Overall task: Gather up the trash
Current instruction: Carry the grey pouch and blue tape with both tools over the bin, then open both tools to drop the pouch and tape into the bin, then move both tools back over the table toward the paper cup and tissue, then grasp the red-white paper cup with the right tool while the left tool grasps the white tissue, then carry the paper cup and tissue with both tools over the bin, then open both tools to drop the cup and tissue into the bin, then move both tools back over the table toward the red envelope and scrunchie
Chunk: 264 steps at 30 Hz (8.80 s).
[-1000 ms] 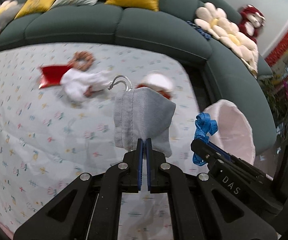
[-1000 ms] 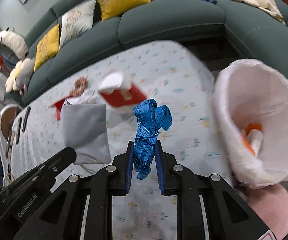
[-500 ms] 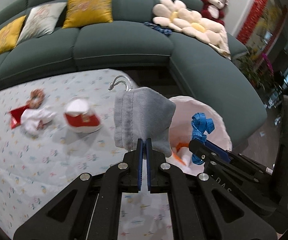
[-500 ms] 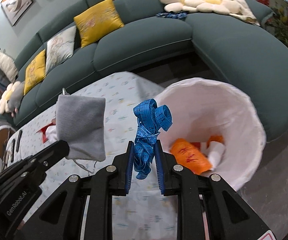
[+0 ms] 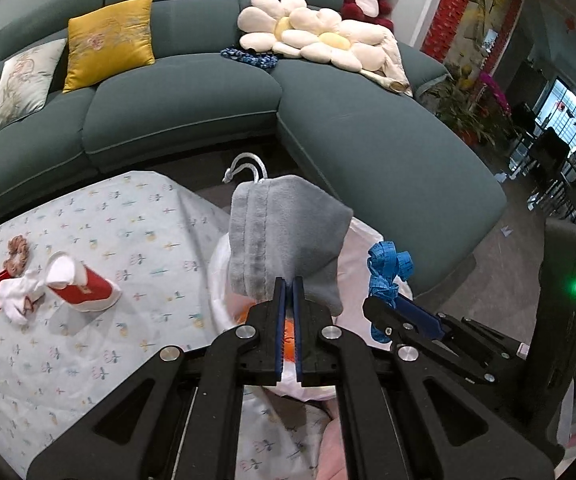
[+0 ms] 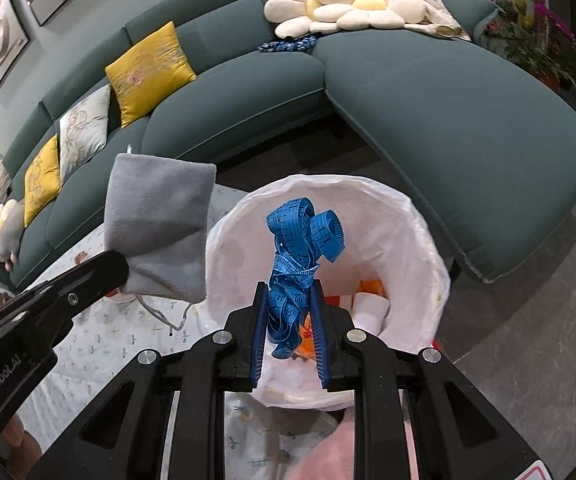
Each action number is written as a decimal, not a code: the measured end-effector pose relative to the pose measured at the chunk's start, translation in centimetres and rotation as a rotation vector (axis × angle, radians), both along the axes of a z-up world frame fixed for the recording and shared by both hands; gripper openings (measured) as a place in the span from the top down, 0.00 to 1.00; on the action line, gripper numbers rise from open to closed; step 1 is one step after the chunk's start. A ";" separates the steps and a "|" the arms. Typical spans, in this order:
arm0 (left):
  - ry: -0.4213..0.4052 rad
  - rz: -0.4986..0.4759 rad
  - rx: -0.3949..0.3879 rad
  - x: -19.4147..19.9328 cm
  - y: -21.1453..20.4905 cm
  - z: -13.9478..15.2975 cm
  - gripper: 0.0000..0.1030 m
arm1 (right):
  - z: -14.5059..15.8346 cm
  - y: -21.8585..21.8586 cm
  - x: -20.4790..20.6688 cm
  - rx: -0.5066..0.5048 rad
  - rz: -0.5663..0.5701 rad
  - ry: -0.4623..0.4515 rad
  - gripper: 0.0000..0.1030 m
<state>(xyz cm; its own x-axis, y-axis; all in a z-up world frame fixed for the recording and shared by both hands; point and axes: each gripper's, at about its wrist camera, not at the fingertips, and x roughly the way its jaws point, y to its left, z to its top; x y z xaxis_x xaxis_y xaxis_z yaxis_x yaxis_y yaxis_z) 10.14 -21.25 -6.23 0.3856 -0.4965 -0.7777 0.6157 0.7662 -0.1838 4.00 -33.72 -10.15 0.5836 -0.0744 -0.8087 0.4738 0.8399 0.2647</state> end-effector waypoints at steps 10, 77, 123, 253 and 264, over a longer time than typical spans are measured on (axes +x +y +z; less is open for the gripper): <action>-0.010 0.041 0.014 0.3 -0.4 0.0 0.66 | 0.0 -1.0 -0.2 0.003 -0.018 -0.004 0.81; 0.066 0.466 0.009 5.8 22.4 -2.8 0.55 | 2.4 17.6 7.6 -0.122 0.284 0.024 0.50; 0.429 0.657 -0.002 18.5 28.4 -13.2 0.98 | -6.8 22.8 20.4 -0.028 0.601 0.089 0.76; 0.084 0.447 -0.024 5.6 21.5 -1.3 0.60 | 3.9 15.6 7.7 -0.099 0.301 -0.046 0.51; 0.124 0.571 -0.021 8.2 28.4 -3.2 0.56 | 2.2 21.8 11.5 -0.109 0.401 0.005 0.51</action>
<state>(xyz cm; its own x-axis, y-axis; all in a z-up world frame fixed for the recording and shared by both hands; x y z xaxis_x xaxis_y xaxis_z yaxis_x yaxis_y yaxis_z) 18.32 7.18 -9.40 0.5038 -0.2518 -0.8263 0.0788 0.9660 -0.2463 15.52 -11.93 -7.98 0.5799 0.0730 -0.8114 0.1039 0.9812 0.1626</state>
